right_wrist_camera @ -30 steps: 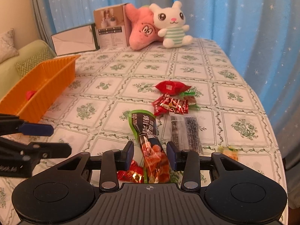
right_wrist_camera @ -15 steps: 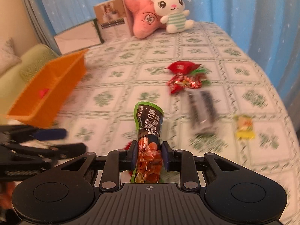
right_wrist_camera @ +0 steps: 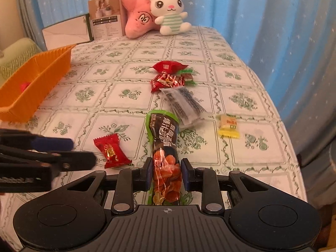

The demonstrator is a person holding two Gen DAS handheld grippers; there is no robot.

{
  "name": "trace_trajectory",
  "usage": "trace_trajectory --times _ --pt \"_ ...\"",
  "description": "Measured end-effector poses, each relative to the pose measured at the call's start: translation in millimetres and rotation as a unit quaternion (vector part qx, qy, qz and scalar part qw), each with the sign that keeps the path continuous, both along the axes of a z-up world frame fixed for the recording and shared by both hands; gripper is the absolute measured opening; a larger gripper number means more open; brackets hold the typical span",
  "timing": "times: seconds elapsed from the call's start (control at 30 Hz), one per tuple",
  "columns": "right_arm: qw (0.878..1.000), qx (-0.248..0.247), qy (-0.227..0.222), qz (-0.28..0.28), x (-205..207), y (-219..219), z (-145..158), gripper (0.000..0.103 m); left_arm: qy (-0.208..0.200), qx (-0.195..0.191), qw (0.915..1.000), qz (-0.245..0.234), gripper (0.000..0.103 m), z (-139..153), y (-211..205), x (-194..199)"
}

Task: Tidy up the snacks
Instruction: 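Grasp the green-edged snack stick bag with the right tool while the left tool grasps a red candy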

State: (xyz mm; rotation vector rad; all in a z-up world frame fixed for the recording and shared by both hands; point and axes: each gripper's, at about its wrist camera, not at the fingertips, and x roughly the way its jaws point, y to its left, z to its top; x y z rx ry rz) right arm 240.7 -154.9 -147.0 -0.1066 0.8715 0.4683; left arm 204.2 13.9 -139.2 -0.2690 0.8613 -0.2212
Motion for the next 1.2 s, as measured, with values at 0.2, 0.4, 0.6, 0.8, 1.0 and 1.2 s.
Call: trace_trajectory --times 0.2,0.4,0.6,0.8,1.0,1.2 --pt "0.998 0.044 0.029 -0.019 6.4 -10.7 -2.1 0.028 0.009 -0.03 0.9995 0.002 0.039 -10.4 -7.9 16.9" --pt "0.999 0.033 0.018 -0.012 3.8 -7.1 -1.4 0.028 -0.001 0.002 1.0 0.009 0.03 -11.9 -11.5 32.2" --pt "1.0 0.005 0.001 0.005 -0.4 3.4 -3.4 0.028 -0.005 0.045 0.9987 -0.022 0.023 -8.3 -11.0 23.5" --pt "1.0 0.018 -0.012 0.023 -6.8 10.7 0.1 0.028 -0.015 0.1 0.9948 -0.014 0.023 -2.7 15.2 -3.5" --pt "0.999 0.015 -0.017 0.038 -11.0 24.7 -0.6 0.028 -0.004 0.112 0.992 0.059 0.033 -1.7 43.7 -17.9" --pt "0.999 0.015 -0.014 0.037 -11.9 26.7 -1.7 0.028 0.004 0.078 0.9915 0.104 0.033 9.5 47.8 -50.6"
